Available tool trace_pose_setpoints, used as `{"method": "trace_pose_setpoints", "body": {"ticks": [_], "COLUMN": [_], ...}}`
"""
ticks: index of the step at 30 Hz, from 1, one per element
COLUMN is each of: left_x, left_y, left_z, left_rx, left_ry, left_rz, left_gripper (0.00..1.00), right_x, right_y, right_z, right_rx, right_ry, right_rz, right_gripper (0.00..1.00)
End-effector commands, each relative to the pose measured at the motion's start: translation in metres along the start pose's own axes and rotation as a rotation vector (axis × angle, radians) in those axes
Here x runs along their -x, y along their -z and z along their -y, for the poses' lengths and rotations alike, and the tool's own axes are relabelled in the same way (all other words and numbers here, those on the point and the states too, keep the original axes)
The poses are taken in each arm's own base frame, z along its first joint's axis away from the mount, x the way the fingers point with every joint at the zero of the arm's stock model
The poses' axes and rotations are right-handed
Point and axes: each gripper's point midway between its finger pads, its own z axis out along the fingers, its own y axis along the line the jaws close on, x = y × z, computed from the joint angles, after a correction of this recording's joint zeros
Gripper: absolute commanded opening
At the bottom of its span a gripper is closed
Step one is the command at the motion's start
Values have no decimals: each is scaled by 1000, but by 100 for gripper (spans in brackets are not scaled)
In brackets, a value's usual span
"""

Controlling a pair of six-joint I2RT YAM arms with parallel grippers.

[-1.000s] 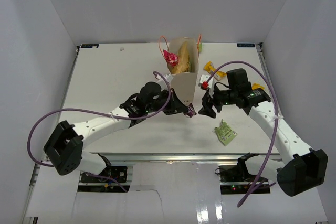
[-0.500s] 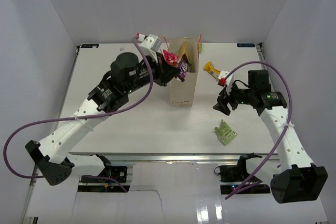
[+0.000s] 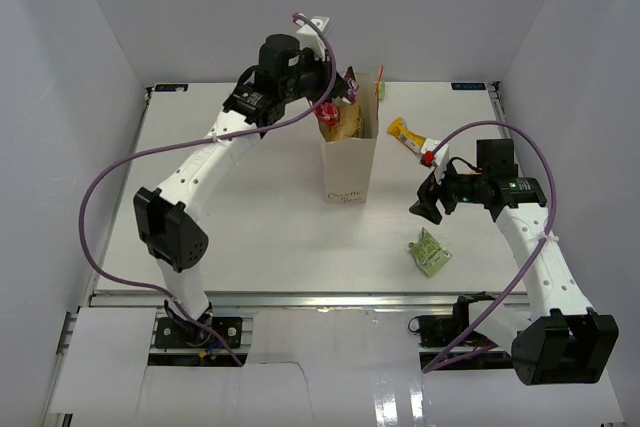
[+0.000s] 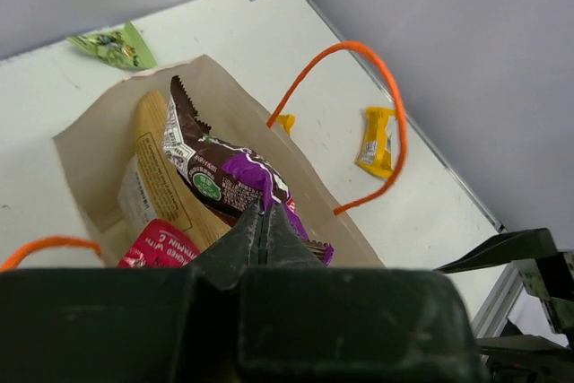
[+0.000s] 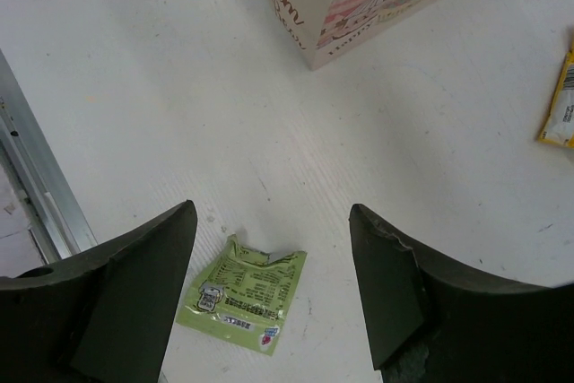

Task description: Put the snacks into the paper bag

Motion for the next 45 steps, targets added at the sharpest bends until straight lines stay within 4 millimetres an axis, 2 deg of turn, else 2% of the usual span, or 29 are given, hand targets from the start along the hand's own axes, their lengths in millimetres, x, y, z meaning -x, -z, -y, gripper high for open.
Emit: {"method": "trace_pose_setpoints", "body": {"ticks": [1,7,8,10,11,12,14,16,20,21,24,25,26,27,29,30,31,32,33,34,35,36,37,38,39,40,41,43,45], "left_x": [14,-14,-21,-31,-35,-35,-29,-12,18,30,22,32,15,24,16,-14,-22,-17,-48,-59,-51,-61,-94,-91,-99,-124,-122,-147,-153], "left_y": [-3,-23,-26,-30,-31,-31,-30,-25,-4,11,30,51,54,78,96,97,105,130,130,137,158,164,163,178,182,181,189,189,190], "left_z": [19,6,3,-4,-6,-7,-5,3,25,33,32,39,34,43,45,36,37,46,38,40,49,48,37,43,41,31,34,27,28], "left_rx": [-103,-98,-93,-73,-69,-66,-66,-81,-132,-140,-114,-117,-107,-113,-112,-90,-86,-102,-93,-96,-126,-128,-96,-110,-105,-73,-88,-75,-88], "left_ry": [-26,-18,-14,-8,-7,-6,-5,-6,20,16,10,-4,4,-7,-1,25,54,62,99,151,155,180,221,259,281,317,347,386,424], "left_rz": [3,-60,-75,-98,-106,-107,-92,-58,-3,26,20,53,23,60,70,20,20,61,27,28,94,98,54,98,101,71,106,84,93], "left_gripper": [0,0,4,25,44,52,66,72,75,76,76,77,77,77,77,77,77,77,77,77,78,78,78,78,78,79,79,79,79], "right_x": [-2,-12,-12,-12,-11,-12,-13,-15,-33,-44,-72,-80,-87,-98,-106,-112,-114,-117,-124,-127,-132,-136,-137,-138,-142,-144,-149,-154,-160], "right_y": [-2,-4,-5,-6,-6,-6,-7,-10,-18,-22,-26,-27,-28,-28,-29,-28,-28,-27,-27,-27,-26,-26,-26,-28,-30,-31,-34,-37,-40], "right_z": [-3,-4,-4,-4,-4,-3,-1,5,7,11,17,19,22,21,23,22,21,19,16,14,14,13,13,11,8,6,2,-2,-4], "right_rx": [22,25,26,34,34,32,27,-1,-17,-29,-78,-106,-131,-138,-172,-180,-178,-178,-180,-182,-195,-189,-188,-180,-163,-148,-127,-95,-78], "right_ry": [-15,-36,-37,-45,-46,-48,-59,-97,-220,-257,-347,-363,-384,-387,-396,-398,-397,-399,-400,-400,-394,-404,-403,-397,-398,-395,-391,-385,-394], "right_rz": [13,-4,-2,0,0,-5,-9,-16,-68,-111,-230,-269,-298,-340,-378,-406,-419,-437,-481,-505,-538,-562,-574,-587,-607,-623,-651,-674,-692], "right_gripper": [75,75,75,75,75,75,75,75,74,74,74,74,72,72,71,70,70,68,68,68,67,67,67,67,67,67,67,66,66]}}
